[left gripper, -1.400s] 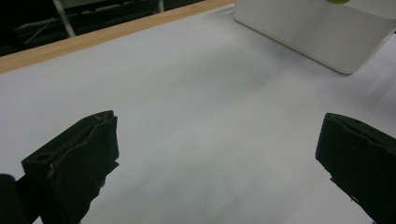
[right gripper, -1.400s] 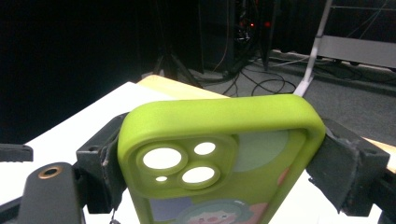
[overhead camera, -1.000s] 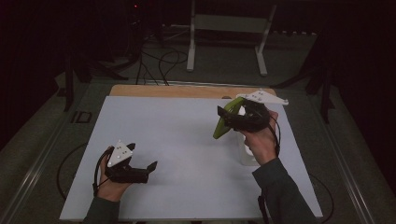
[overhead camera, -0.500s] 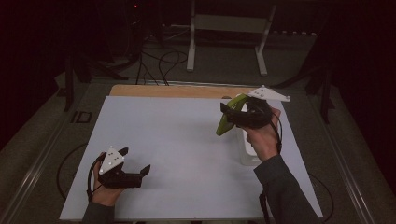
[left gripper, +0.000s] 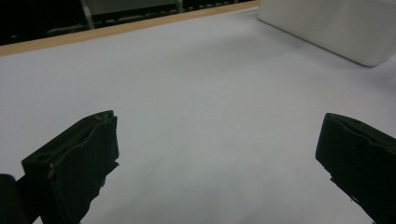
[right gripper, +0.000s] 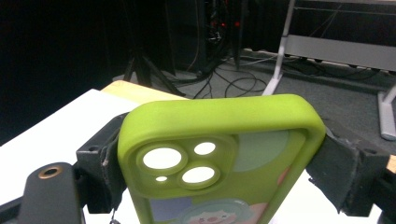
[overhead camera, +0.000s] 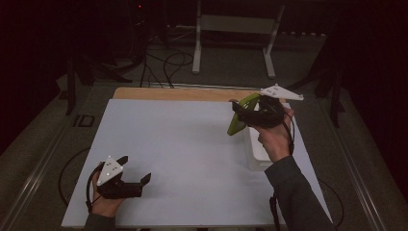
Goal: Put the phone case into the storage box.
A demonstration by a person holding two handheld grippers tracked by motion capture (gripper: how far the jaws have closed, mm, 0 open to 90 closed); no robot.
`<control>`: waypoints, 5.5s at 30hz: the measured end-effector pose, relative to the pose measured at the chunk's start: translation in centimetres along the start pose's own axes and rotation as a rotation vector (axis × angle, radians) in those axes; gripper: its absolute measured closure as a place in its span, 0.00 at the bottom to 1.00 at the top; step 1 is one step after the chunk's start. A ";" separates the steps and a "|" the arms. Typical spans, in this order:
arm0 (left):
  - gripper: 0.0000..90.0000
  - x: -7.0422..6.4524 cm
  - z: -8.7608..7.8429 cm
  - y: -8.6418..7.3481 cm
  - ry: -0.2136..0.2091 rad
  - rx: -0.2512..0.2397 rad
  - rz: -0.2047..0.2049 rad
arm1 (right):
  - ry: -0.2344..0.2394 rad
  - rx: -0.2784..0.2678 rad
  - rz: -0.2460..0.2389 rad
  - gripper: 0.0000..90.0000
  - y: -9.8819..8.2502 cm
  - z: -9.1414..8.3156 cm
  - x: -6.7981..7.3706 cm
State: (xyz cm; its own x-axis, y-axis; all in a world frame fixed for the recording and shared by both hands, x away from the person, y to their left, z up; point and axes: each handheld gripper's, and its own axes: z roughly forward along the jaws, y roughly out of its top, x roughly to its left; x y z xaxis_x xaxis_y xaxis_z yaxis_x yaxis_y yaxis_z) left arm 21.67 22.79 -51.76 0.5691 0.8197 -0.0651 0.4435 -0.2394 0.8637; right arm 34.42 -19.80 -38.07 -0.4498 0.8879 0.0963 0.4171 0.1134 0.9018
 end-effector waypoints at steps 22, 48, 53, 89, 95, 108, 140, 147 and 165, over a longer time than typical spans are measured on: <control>0.00 0.4 -0.7 -1.0 0.046 -0.011 0.001 | -0.069 0.005 0.023 0.18 1.4 0.1 -1.7; 0.00 0.7 -0.8 -1.3 0.069 -0.007 -0.013 | -0.161 0.037 0.056 0.18 2.7 1.7 -3.9; 0.00 0.8 -0.8 -1.4 0.073 -0.010 -0.019 | -0.171 0.042 0.065 0.18 2.7 1.8 -4.3; 0.00 0.5 -0.6 -1.5 0.067 0.004 -0.010 | -0.274 0.086 0.100 0.18 3.2 3.5 -6.8; 0.00 0.5 -0.6 -1.5 0.065 0.006 -0.010 | -0.281 0.086 0.102 0.18 3.2 3.8 -7.2; 0.00 0.5 -0.6 -1.5 0.061 0.006 -0.010 | -0.308 0.098 0.083 0.18 3.4 4.5 -7.7; 0.00 0.5 -0.6 -1.5 0.061 0.000 -0.011 | -0.375 0.132 0.122 0.18 2.8 7.6 -9.6; 0.00 0.5 -0.7 -1.4 0.064 -0.003 -0.009 | -0.378 0.138 0.126 0.18 2.5 8.3 -9.8; 0.00 0.5 -0.7 -1.4 0.063 -0.006 -0.007 | -0.403 0.151 0.149 0.18 2.0 9.5 -10.4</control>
State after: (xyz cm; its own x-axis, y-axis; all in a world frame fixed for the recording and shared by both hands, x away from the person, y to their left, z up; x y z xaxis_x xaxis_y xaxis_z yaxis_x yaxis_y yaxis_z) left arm 20.81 23.89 -52.64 0.5215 0.8523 -0.0401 0.4431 -0.2303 0.8664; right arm 47.42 -24.58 -41.27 -0.0452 0.9987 0.0220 0.5776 0.0081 0.8162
